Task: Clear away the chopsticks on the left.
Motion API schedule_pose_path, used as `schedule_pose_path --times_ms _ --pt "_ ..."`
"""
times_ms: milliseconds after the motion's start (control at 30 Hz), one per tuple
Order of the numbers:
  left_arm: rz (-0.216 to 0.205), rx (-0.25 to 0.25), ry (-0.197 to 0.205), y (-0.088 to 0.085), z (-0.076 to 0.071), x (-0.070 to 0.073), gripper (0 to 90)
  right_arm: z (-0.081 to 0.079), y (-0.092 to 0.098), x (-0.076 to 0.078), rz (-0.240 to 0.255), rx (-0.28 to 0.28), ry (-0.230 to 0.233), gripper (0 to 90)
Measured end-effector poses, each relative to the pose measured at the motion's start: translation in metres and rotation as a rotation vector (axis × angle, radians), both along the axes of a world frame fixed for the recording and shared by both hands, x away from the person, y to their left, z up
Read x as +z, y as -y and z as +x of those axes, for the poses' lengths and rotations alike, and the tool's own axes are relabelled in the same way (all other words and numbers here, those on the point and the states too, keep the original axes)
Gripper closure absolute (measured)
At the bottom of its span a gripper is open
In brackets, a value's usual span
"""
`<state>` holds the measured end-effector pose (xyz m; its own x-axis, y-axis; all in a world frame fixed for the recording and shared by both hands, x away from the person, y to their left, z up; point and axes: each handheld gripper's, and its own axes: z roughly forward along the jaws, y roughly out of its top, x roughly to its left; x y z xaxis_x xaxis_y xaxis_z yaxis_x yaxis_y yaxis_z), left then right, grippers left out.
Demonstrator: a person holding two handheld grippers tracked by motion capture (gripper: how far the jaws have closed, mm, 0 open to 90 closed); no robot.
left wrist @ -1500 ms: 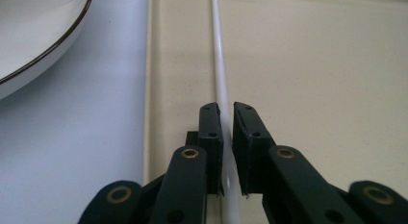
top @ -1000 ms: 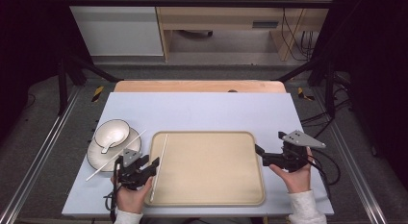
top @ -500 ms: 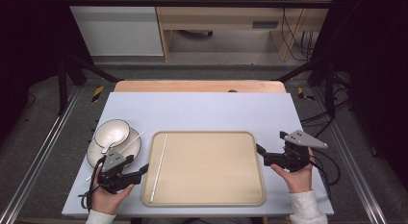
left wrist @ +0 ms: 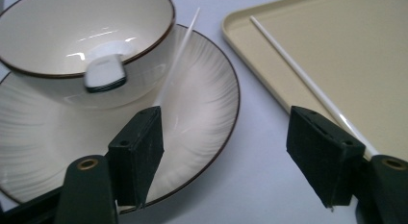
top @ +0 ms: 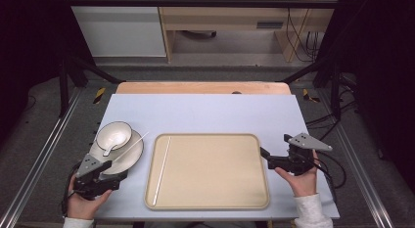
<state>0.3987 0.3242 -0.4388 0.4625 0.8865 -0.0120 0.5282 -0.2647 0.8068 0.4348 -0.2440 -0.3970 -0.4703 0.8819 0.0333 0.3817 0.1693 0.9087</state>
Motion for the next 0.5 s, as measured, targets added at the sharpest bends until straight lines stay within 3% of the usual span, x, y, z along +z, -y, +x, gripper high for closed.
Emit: schedule_pose_path --times_ms 133,267,500 --pt "0.016 0.026 -0.006 -0.007 0.005 -0.001 30.8 0.001 -0.001 -0.001 -0.006 0.004 -0.004 3.9" --pt "0.066 0.049 -0.016 -0.013 0.013 -0.002 33.8 0.001 -0.001 -0.001 -0.004 0.001 -0.005 3.9" --pt "0.108 0.044 -0.056 -0.019 0.028 -0.008 44.4 0.002 -0.003 -0.003 -0.009 0.003 -0.012 3.9"
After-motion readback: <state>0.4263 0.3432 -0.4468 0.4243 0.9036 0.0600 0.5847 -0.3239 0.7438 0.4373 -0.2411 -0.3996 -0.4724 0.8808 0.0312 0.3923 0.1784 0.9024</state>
